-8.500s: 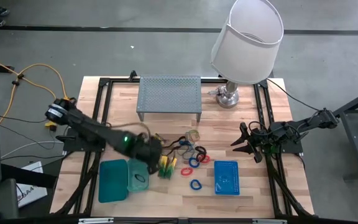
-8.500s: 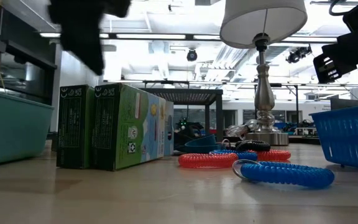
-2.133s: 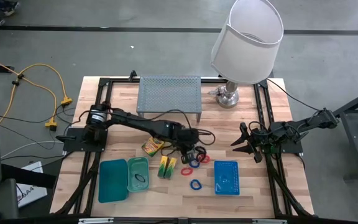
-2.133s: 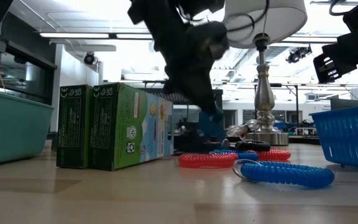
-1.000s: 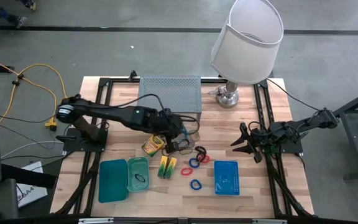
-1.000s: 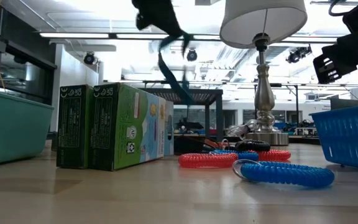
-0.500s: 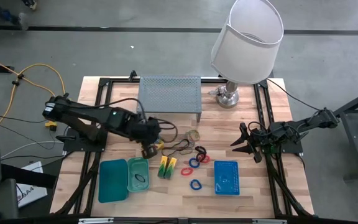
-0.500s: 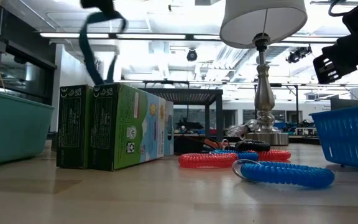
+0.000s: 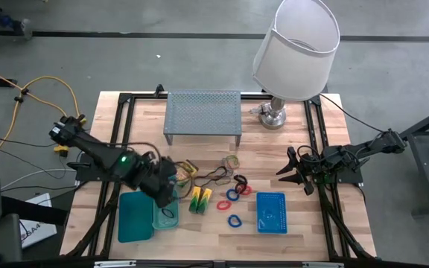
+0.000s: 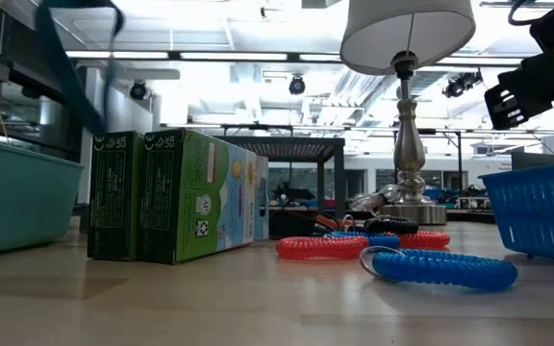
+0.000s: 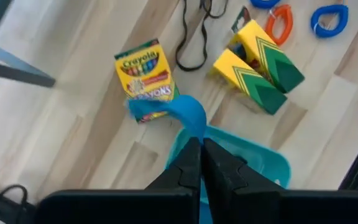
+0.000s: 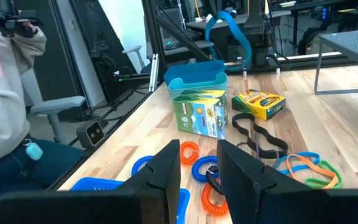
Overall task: Pick & Place Office Desk Supplies
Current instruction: Put the bottom blue rubber band into the green bin, then put the gray rubber band into the green bin
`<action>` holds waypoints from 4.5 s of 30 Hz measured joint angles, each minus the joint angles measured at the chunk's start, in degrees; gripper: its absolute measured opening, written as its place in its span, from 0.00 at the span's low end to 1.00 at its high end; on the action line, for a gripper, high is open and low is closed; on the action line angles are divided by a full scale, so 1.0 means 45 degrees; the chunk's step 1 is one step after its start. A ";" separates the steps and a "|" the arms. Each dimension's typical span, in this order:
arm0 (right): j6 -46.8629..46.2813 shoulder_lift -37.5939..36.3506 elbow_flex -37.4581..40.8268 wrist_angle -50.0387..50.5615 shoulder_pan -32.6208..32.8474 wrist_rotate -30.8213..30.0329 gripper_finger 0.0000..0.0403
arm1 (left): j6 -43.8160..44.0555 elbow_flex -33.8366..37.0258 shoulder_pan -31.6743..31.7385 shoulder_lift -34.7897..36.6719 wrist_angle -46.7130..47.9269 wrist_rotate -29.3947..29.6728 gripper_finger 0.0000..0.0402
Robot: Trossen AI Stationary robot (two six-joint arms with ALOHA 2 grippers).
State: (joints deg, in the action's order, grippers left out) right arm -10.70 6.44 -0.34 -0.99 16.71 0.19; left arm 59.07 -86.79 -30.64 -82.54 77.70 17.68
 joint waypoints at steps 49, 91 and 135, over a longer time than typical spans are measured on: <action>0.0000 0.0000 0.0000 -0.0005 0.0000 0.0000 0.23 | 0.1964 0.2018 -0.1876 -0.3716 -0.3205 -0.1671 0.00; 0.0000 0.0000 0.0000 -0.0005 0.0000 0.0000 0.23 | -0.3599 0.2009 0.2454 -0.1477 -0.3501 0.0045 0.25; 0.0000 -0.0005 -0.0005 -0.0005 0.0000 0.0001 0.23 | -0.8623 0.2007 0.6876 -0.6343 -1.1617 -0.4151 0.25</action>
State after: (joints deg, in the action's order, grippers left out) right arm -10.70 6.42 -0.36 -1.02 16.71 0.19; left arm 20.26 -77.76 0.30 -111.08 25.43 -0.99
